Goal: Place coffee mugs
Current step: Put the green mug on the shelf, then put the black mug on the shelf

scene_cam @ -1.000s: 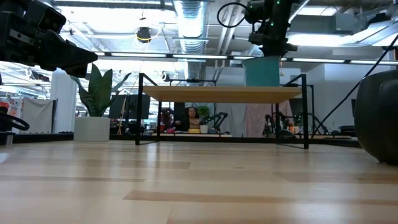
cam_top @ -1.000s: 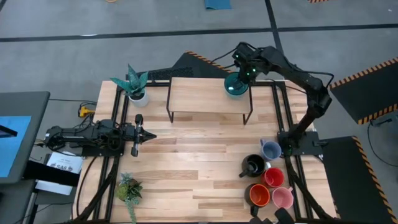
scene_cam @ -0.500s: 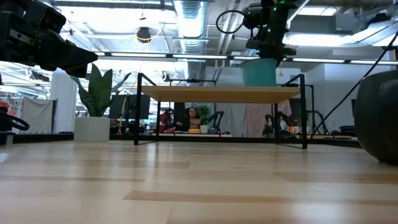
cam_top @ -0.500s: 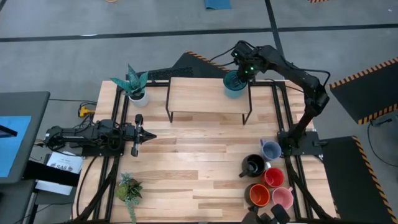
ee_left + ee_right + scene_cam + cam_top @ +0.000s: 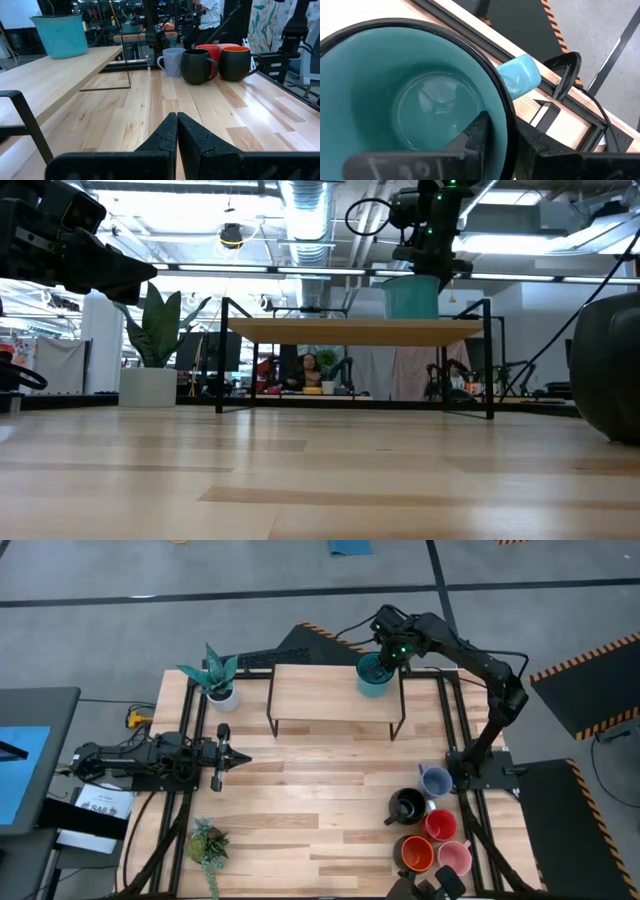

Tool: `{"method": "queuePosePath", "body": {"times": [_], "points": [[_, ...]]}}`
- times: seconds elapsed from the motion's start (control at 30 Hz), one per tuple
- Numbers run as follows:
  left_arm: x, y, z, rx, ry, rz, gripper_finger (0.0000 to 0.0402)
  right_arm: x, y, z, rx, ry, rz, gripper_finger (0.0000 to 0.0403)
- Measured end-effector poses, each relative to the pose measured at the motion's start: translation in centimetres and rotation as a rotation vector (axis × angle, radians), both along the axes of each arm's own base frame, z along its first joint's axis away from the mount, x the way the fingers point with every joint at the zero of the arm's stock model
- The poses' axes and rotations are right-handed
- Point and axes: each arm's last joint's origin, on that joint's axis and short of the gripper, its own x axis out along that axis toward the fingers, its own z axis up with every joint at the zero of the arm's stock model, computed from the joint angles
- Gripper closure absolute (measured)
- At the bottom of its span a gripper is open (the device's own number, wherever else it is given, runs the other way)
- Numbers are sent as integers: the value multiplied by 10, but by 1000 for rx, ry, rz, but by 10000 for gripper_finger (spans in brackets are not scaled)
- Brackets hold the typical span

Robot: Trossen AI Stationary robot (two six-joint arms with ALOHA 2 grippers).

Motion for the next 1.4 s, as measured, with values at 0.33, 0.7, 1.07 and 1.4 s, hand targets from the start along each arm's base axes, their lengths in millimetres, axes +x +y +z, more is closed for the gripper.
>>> {"method": "queuePosePath", "body": {"times": [0.33,0.7,1.07,1.4], "points": [[0,0,0,0,0,0,401,-2,1,3,-5,6,12,249],[0,0,0,0,0,0,401,-9,5,30,-20,-4,17,173],[0,0,0,0,0,0,402,-22,22,50,58,63,37,174],[0,0,0,0,0,0,401,-19,89,77,94,-57,339,176]]}}
